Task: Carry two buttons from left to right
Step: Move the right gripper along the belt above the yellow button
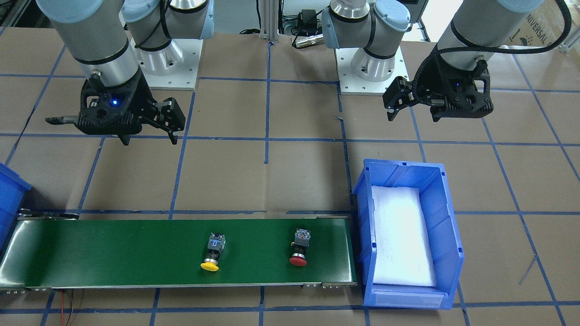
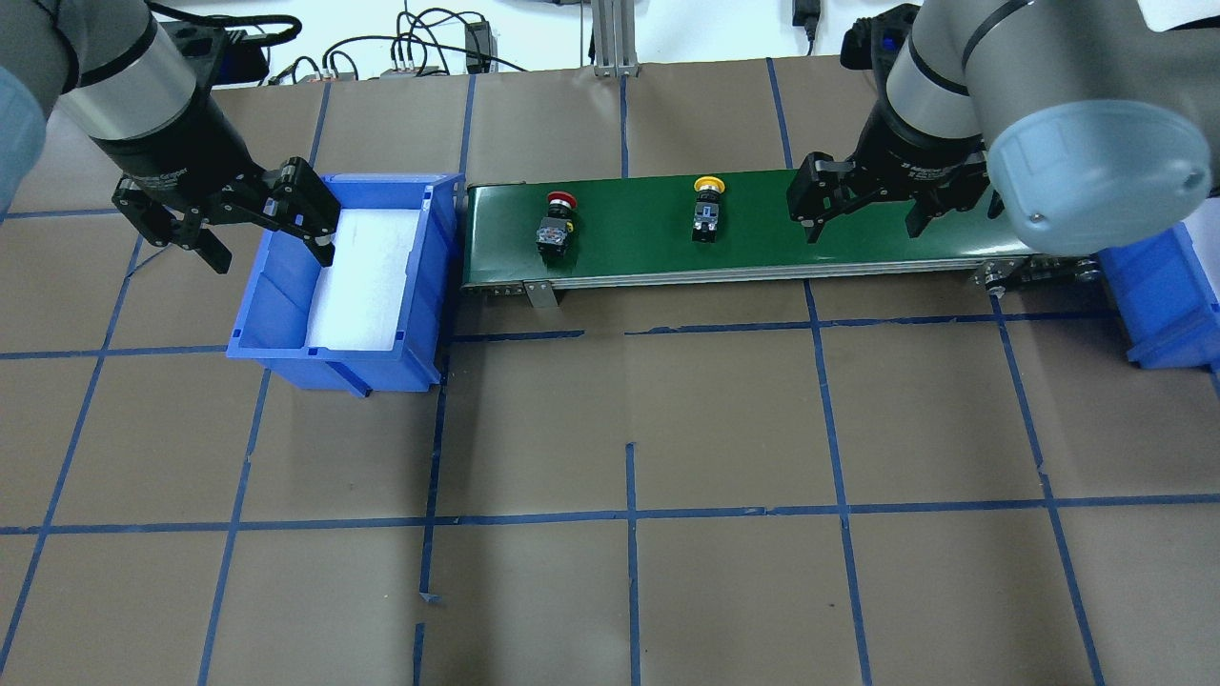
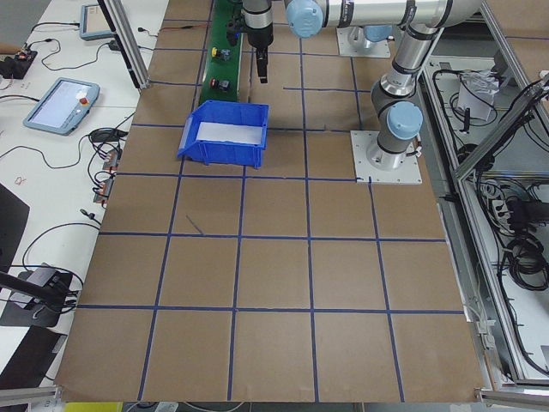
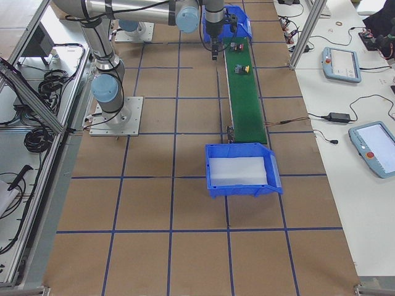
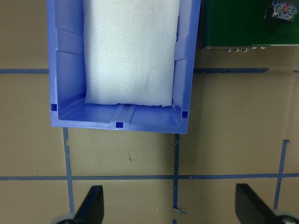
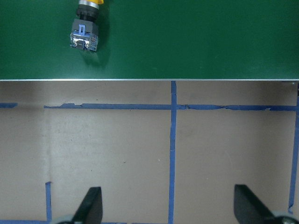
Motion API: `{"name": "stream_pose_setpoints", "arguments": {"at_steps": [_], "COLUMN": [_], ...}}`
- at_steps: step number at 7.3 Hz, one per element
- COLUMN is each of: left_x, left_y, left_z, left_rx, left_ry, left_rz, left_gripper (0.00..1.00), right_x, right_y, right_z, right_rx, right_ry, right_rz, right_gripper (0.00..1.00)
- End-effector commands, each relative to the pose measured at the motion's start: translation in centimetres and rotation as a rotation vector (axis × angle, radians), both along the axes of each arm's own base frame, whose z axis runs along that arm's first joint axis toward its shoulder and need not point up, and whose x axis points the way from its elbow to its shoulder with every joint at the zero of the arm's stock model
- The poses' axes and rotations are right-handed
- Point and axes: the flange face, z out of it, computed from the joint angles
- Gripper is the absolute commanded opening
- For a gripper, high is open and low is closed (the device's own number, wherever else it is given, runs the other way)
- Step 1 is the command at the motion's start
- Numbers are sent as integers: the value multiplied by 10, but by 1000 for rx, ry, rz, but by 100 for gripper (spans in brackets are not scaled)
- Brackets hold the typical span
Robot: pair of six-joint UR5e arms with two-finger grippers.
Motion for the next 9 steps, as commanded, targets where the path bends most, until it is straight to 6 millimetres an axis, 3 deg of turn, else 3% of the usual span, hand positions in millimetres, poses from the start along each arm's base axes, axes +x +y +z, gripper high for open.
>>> {"name": "stream_pose_setpoints", "arguments": {"at_steps": [1, 2, 4, 8, 9], "left_x": [3, 0, 2, 5, 5], "left_y": [2, 3, 2, 2, 2], "left_z": [-5, -13, 0, 3, 1], "left_rx": [16, 39, 12, 8, 13], "left_ry": [-16, 0, -6, -18, -18], "left_rz": [1, 2, 5, 7, 5], "left_gripper": [100, 100, 100, 100, 100], "right_x": [3, 7, 8, 9, 10], "right_y": [-50, -77, -105, -109, -118], "right_z": [-31, -42, -48, -54, -38], "right_rx": [-24, -29, -33, -24, -56], "right_ry": [-17, -40, -47, -49, -60], "right_rz": [4, 4, -12, -26, -53], "right_gripper": [100, 100, 100, 100, 100]}}
